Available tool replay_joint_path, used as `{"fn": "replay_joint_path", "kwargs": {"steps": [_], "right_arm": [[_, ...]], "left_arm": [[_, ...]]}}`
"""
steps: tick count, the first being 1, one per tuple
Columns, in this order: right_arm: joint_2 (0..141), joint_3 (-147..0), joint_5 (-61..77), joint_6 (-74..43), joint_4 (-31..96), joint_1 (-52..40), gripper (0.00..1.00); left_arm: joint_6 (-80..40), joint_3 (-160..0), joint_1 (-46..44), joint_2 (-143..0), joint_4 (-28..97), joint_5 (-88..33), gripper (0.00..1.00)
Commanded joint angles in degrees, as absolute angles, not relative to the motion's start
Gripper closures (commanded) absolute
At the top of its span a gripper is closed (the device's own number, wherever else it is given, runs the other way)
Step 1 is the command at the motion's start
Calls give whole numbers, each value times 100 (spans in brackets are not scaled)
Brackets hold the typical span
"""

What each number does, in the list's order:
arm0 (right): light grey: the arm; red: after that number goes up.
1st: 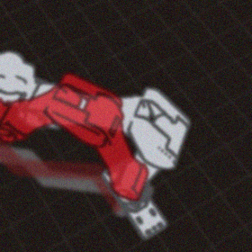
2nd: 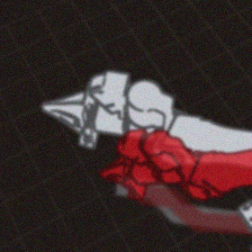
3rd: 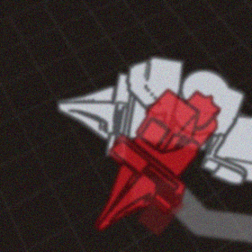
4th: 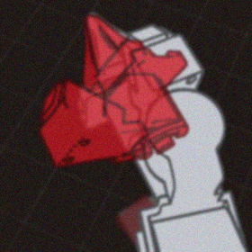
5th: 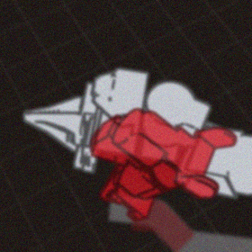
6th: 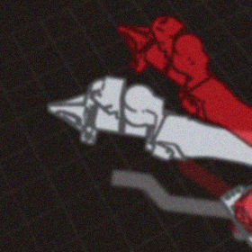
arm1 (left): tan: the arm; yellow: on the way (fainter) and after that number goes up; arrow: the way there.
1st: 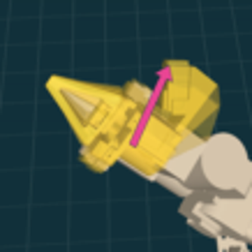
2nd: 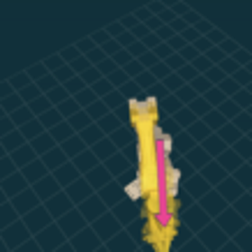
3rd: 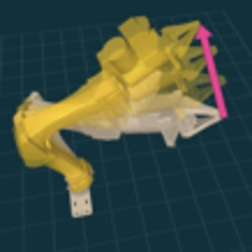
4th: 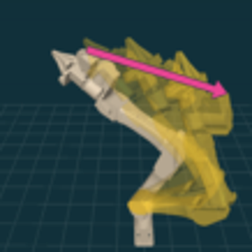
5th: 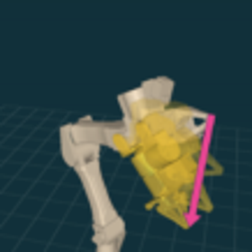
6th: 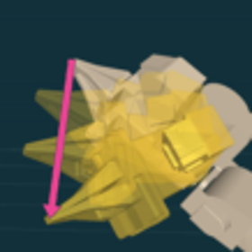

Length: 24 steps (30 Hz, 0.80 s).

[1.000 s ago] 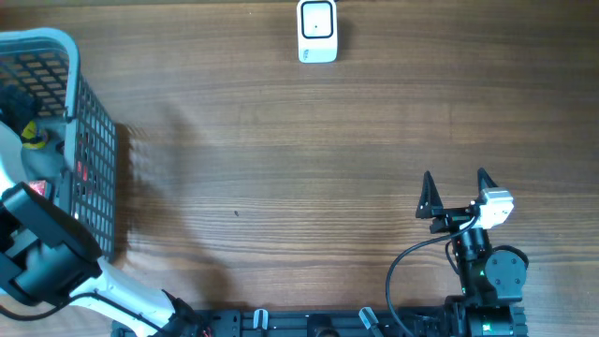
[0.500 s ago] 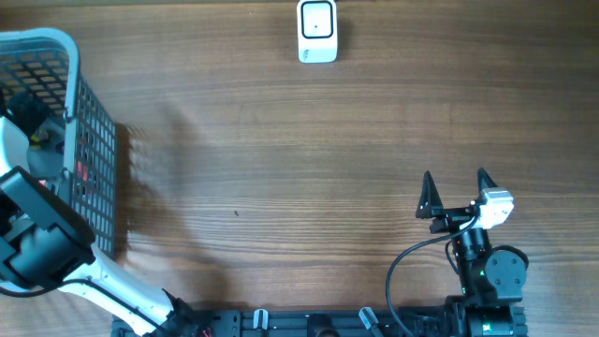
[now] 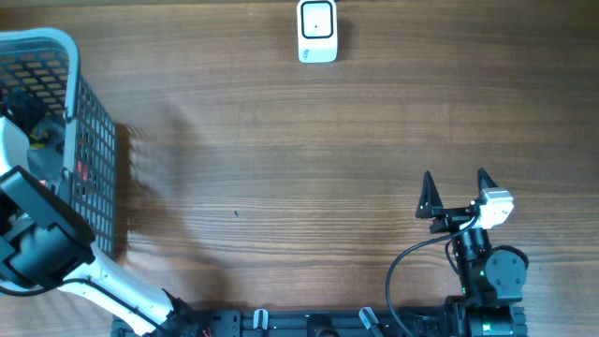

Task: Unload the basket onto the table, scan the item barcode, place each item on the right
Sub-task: 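Lift the Mentos bottle out and carry it toward the white scanner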

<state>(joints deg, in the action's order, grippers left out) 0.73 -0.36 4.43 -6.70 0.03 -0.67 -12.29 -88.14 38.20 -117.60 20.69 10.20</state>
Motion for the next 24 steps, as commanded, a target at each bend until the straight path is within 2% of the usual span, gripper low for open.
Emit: {"fn": "replay_joint_path", "kwargs": {"steps": [1,5,10,16,19,21,24], "right_arm": [[58,-30,386,-762,-12,-89,0],[58,-30,384,-764,-12,-89,0],[58,-30,384,-764,-12,-89,0],[58,-30,384,-764,-12,-89,0],[58,-30,384,-764,-10,-89,0],[58,-30,384,-764,-10,-89,0],[58,-30,384,-766,-10,-91,0]], "left_arm": [[-1286,-8919,3809,-12062,2018,945,11],[-1286,-8919,3806,-12217,2010,943,19],[-1284,-8921,3806,-12215,1977,945,23],[-1282,-8923,3809,-12114,1968,976,36],[-1280,-8923,3809,-12062,1973,1002,36],[-1280,-8923,3809,-11872,1990,1011,44],[-1280,-8923,3809,-11723,2001,1011,45]]}}
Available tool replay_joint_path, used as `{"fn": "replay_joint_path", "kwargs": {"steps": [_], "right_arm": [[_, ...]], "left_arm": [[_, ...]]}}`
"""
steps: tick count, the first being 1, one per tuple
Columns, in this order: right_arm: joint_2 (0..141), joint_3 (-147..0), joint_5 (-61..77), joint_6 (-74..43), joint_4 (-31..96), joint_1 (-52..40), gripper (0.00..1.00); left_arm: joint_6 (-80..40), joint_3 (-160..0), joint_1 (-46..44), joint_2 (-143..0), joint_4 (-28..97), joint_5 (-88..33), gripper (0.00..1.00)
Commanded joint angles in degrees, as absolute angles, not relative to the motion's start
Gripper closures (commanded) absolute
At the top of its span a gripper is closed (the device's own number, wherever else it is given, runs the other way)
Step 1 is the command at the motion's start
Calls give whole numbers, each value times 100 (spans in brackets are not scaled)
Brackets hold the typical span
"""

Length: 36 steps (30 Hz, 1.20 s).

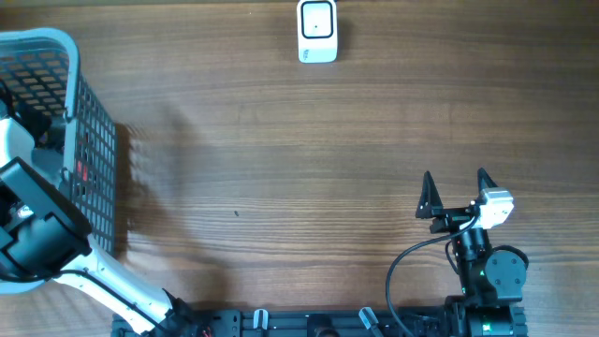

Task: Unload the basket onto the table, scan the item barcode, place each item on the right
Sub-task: 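Lift the Mentos bottle out and carry it toward the white scanner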

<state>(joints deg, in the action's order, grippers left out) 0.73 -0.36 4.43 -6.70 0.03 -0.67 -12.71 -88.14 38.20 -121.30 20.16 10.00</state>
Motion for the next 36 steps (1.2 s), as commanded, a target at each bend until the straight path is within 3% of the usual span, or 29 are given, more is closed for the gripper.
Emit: {"fn": "replay_joint_path", "kwargs": {"steps": [1,5,8,25,36], "right_arm": [[58,-30,384,-764,-12,-91,0],[58,-30,384,-764,-10,-89,0],[58,-30,384,-762,-12,-91,0],[58,-30,384,-762,-10,-91,0],[58,-30,386,-764,-10,-89,0]], "left_arm": [[-1282,-8923,3809,-11686,2012,1011,45],[-1282,-8923,3809,-11459,2121,1011,53],[-1282,-8923,3809,-11268,2211,1011,49],[-1284,-8923,3782,-9445,2928,954,48],[-1286,-8923,3020,-8051,2943,945,47]]}}
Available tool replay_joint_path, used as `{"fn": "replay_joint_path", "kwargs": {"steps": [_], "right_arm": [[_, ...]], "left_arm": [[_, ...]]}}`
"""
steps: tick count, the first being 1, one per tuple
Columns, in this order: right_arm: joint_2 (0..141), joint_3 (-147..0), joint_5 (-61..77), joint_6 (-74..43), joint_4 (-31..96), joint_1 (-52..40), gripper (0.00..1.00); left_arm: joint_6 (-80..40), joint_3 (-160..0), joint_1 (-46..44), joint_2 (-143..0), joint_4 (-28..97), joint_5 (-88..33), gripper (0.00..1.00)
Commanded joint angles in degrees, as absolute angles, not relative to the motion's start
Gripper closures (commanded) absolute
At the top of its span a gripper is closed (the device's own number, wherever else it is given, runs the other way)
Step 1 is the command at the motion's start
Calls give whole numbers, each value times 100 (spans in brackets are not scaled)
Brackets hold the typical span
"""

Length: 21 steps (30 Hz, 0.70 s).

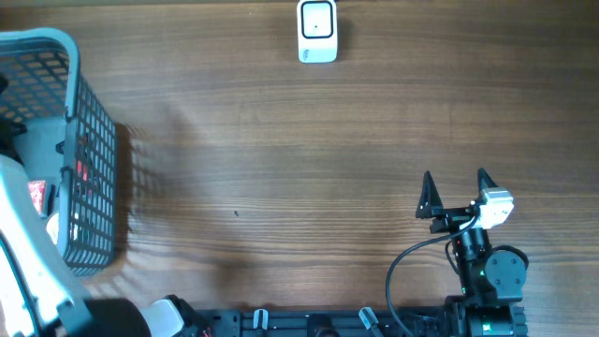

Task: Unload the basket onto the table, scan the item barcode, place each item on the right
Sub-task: 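Lift the Mentos bottle out and carry it toward the white scanner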

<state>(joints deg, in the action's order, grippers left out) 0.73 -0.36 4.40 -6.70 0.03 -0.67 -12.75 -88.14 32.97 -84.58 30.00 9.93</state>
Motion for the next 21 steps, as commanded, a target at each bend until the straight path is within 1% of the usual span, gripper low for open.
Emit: {"fn": "replay_joint_path", "kwargs": {"steps": [1,6,10,16,21], "right_arm": [[58,-30,384,-764,-10,-91,0],[58,-30,384,-764,-10,-91,0],[58,-30,384,-762,-10,-91,0],[58,-30,384,-764,-10,-89,0],[58,-30,384,-764,-12,-89,0]], "left_arm": [[-1286,-8923,2912,-7966,2943,945,47],[-1286,-8923,2235,-7673,3017,945,47],[-1291,-8923,1511,-7616,3055,945,47],[-1826,-8921,432,-7618,3111,952,47],[-2021,-8921,-392,-7695,3135,1026,48]]}}
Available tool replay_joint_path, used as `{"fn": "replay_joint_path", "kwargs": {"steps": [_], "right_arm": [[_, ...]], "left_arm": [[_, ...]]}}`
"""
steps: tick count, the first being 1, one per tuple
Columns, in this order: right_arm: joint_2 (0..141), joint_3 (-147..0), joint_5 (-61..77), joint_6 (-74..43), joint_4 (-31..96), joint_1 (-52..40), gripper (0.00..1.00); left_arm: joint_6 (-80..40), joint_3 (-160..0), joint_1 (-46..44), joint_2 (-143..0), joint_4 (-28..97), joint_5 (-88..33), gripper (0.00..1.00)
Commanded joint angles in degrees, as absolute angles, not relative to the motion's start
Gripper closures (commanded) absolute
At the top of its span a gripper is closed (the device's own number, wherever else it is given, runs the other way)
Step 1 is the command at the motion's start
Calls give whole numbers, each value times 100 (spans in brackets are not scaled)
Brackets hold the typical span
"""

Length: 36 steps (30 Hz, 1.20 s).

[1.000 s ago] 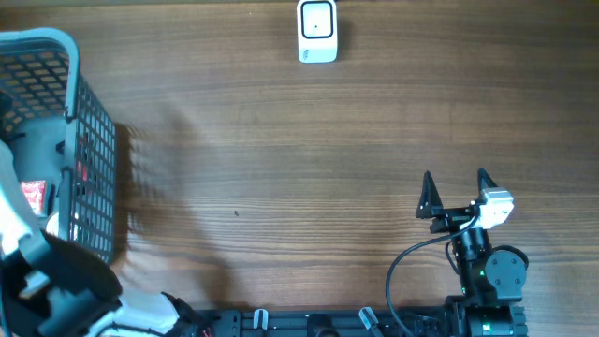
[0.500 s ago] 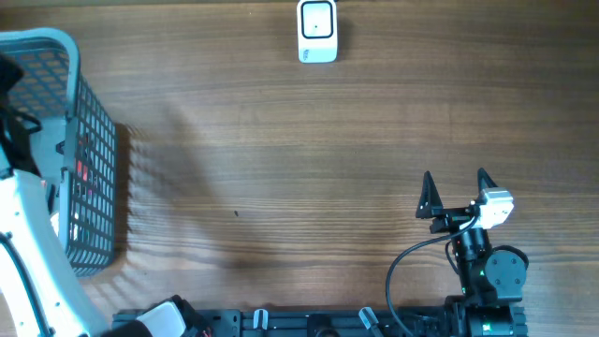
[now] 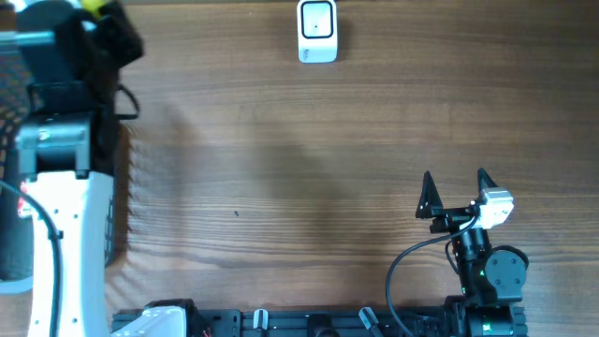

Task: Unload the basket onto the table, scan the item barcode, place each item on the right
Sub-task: 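Lift the Mentos bottle out and carry it toward the white scanner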

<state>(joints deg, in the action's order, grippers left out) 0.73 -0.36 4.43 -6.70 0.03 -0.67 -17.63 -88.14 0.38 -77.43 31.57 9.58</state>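
The white barcode scanner [image 3: 316, 31] stands at the table's far edge, middle. My left arm is raised close under the overhead camera at the far left. Its gripper [image 3: 97, 13] reaches the frame's top-left corner and a small yellow item [image 3: 91, 6] shows at its tip, mostly cut off by the edge. The jaws look closed on it. The item is well to the left of the scanner. My right gripper [image 3: 456, 192] rests open near the front right, with nothing between its fingers.
A grey mesh basket [image 3: 118, 201] stands at the table's left edge, largely hidden under my left arm. Wood table top stretches between basket, scanner and right arm. The arm bases and cables lie along the front edge.
My left arm was low at the basket's near left with its gripper out of view. It now stands high over the basket, with the gripper and a yellow item at the top-left corner. The right arm is unchanged.
My left gripper was down inside the basket beside something yellow, and stayed there at the second moment. Then the arm had pulled back to the frame's left edge. Now it is raised above the basket with the yellow item at its tip. The right arm never moved.
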Motion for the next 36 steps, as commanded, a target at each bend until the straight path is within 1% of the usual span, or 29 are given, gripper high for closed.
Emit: {"fn": "replay_joint_path", "kwargs": {"steps": [1,4,10,21,22,25,36], "right_arm": [[58,-30,384,-764,-10,-91,0],[58,-30,384,-762,-10,-91,0],[58,-30,384,-764,-12,-89,0],[58,-30,384,-764,-12,-91,0],[58,-30,384,-764,-10,-91,1],[58,-30,384,-764,-10,-91,0],[58,-30,386,-762,-10,-91,0]], "left_arm": [[-2021,-8921,-489,-7710,3138,1074,48],[-2121,-8921,-893,-7854,3203,1406,49],[-2797,-8921,-1365,-8270,3618,1811,49],[-4451,-8921,-1723,-9105,4193,2058,50],[-4619,-8921,-1769,-9194,4237,2130,50],[-5052,-8921,-1879,-9439,4379,2324,48],[-5953,-8921,-2226,-10595,4639,2657,48]]}}
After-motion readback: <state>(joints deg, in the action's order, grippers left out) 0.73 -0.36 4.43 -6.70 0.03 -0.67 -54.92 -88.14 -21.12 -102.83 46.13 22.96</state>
